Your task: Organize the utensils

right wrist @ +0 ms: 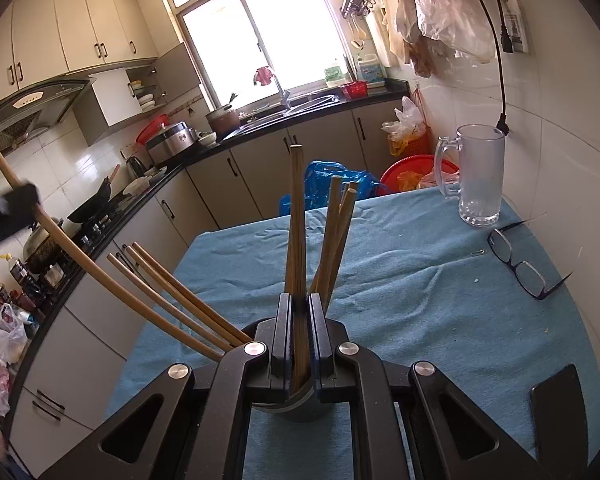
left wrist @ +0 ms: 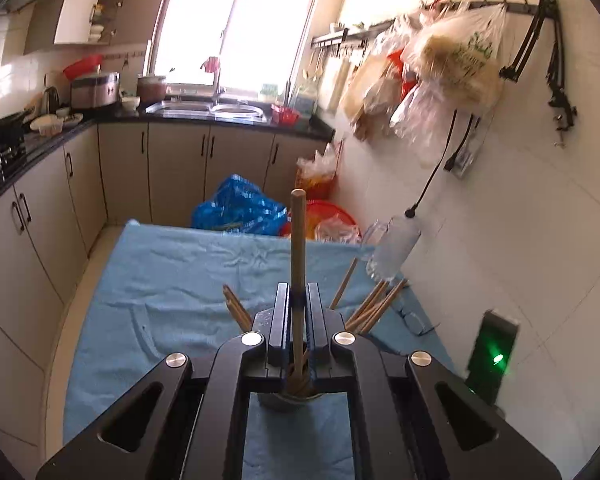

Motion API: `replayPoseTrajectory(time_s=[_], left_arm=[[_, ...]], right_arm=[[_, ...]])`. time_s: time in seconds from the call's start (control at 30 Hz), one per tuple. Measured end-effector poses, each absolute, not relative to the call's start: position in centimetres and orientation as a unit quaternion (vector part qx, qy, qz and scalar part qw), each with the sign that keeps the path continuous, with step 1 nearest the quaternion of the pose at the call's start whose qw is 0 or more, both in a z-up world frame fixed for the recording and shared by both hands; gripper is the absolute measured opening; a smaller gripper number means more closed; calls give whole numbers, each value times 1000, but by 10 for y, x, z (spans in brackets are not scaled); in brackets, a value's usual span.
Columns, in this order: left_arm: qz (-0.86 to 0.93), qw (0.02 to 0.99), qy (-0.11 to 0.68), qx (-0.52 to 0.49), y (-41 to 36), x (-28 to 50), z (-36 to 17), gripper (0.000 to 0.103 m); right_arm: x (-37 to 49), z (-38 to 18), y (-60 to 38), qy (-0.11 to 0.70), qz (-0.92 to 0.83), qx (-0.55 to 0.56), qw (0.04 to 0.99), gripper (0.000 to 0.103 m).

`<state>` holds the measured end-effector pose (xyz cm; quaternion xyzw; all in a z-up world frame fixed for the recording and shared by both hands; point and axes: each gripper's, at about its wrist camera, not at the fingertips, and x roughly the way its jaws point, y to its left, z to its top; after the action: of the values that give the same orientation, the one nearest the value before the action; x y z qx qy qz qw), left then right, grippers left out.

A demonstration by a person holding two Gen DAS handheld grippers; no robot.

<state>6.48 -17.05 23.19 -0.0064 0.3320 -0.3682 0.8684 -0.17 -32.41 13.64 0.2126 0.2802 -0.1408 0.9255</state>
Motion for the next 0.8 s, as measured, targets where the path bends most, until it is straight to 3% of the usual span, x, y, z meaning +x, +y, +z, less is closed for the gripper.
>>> replayPoseTrajectory(time_s=[0.23,0.33,0.4,0.53,0.63,0.7,0.8], left_arm=[[-364,865,346,4,-179,72,210,6],[-364,868,337,1,-175,70,214,10],[-365,870,331,-7,-169,69,218,28],[-350,884,311,-14,-156,63,227,33],[-315,907,276,-34,-135,53,238,55],[-277,932,232,-30,-119,37,244,79],[-234,957,172,-12,-102,6,243,95]], right_arm=[[-6,140,-327,276,-142,218,925,10],[-11,147,-327,267,-141,221,927,26],[-17,155,-328,256,-142,224,929,31],[-29,170,-326,240,-150,219,934,40],[-46,187,-327,215,-170,215,937,63],[-63,200,-327,187,-197,204,940,82],[-88,212,-318,161,-234,172,943,98]])
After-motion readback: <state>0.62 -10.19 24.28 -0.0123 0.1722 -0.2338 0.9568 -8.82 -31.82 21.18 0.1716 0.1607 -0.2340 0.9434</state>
